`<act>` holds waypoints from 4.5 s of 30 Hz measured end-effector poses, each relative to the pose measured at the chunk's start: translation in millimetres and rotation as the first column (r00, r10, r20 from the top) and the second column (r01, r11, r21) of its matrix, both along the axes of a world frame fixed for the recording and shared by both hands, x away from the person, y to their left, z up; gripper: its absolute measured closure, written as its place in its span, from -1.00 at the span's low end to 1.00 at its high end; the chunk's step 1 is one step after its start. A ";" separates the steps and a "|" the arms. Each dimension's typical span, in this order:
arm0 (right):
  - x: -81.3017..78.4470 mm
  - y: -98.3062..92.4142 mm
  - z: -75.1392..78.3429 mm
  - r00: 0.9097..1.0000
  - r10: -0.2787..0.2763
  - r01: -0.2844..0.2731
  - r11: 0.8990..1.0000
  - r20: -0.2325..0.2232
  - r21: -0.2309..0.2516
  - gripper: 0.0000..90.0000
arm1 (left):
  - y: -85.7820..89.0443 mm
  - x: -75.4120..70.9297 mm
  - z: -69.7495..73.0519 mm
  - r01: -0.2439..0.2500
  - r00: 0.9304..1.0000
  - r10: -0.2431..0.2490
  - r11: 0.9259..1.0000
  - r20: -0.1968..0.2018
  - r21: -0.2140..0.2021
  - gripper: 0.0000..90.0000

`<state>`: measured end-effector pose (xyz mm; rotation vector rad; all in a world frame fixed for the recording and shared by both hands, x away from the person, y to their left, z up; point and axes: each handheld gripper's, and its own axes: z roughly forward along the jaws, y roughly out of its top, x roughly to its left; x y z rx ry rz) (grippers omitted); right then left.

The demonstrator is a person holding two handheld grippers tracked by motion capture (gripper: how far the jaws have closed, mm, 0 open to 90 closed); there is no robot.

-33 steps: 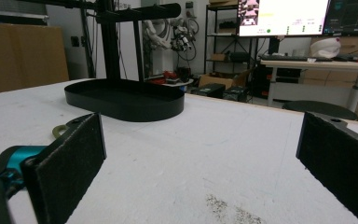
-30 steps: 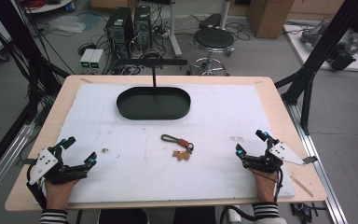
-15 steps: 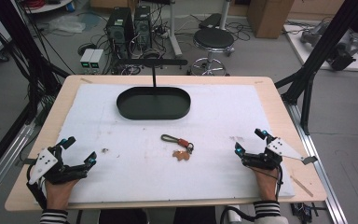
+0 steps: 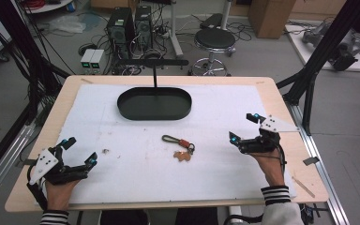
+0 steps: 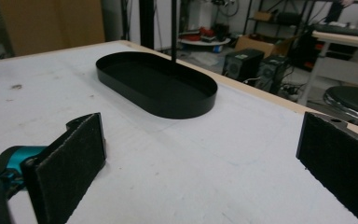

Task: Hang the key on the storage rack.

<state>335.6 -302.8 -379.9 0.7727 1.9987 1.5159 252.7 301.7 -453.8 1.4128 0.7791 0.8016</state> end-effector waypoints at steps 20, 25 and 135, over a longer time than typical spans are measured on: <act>45.1 64.7 30.1 0.963 0.212 -0.248 0.940 -0.168 -0.236 -0.99 | -0.3 0.0 0.0 -0.001 1.000 0.001 1.000 0.000 0.003 -0.93; 52.6 82.5 27.6 0.949 0.244 -0.297 0.905 -0.202 -0.303 -0.99 | -0.2 0.1 0.0 0.000 1.000 0.000 1.000 -0.001 0.002 -0.93; 82.0 195.0 -17.2 0.788 0.142 -0.540 0.626 -0.599 -0.562 0.67 | 0.1 0.8 0.1 0.001 1.000 -0.001 1.000 -0.007 -0.002 -0.93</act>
